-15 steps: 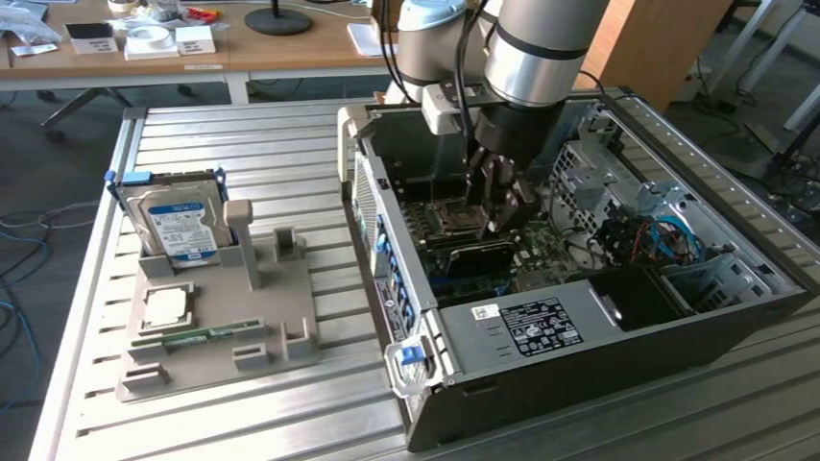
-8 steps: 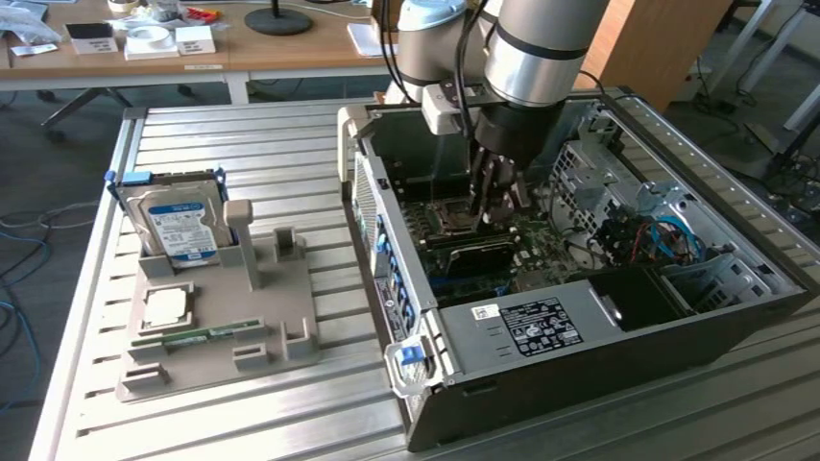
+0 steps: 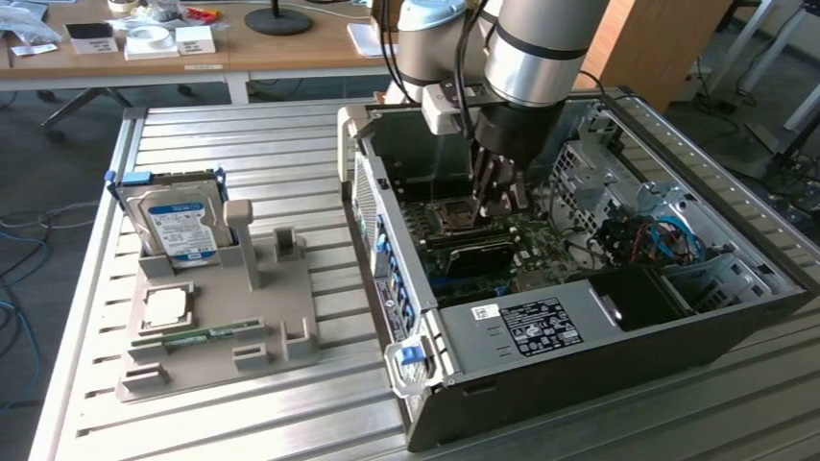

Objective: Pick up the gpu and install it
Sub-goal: 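Press down on the gpu until it lock into place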

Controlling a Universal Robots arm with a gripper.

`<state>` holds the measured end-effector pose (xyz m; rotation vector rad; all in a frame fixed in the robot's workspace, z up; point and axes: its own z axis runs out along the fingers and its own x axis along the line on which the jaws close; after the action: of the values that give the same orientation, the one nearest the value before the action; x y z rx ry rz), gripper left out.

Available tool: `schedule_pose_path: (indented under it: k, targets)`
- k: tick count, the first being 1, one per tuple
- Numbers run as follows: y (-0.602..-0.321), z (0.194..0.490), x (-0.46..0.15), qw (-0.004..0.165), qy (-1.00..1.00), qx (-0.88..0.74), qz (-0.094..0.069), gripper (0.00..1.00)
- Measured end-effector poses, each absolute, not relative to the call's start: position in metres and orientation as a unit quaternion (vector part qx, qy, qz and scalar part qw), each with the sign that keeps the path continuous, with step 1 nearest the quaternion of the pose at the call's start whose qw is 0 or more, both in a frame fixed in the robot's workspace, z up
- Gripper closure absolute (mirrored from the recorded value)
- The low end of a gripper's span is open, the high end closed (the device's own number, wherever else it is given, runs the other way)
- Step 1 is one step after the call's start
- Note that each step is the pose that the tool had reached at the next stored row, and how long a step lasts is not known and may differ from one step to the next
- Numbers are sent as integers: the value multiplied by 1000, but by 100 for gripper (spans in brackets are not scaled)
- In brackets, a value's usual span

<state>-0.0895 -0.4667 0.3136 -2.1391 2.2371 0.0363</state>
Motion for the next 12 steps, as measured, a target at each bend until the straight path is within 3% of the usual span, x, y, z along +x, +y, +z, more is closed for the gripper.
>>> schedule_pose_path:
  k: [12]
  targets:
    - [-467, 309, -89, 23, 723, -691, 12, 89]
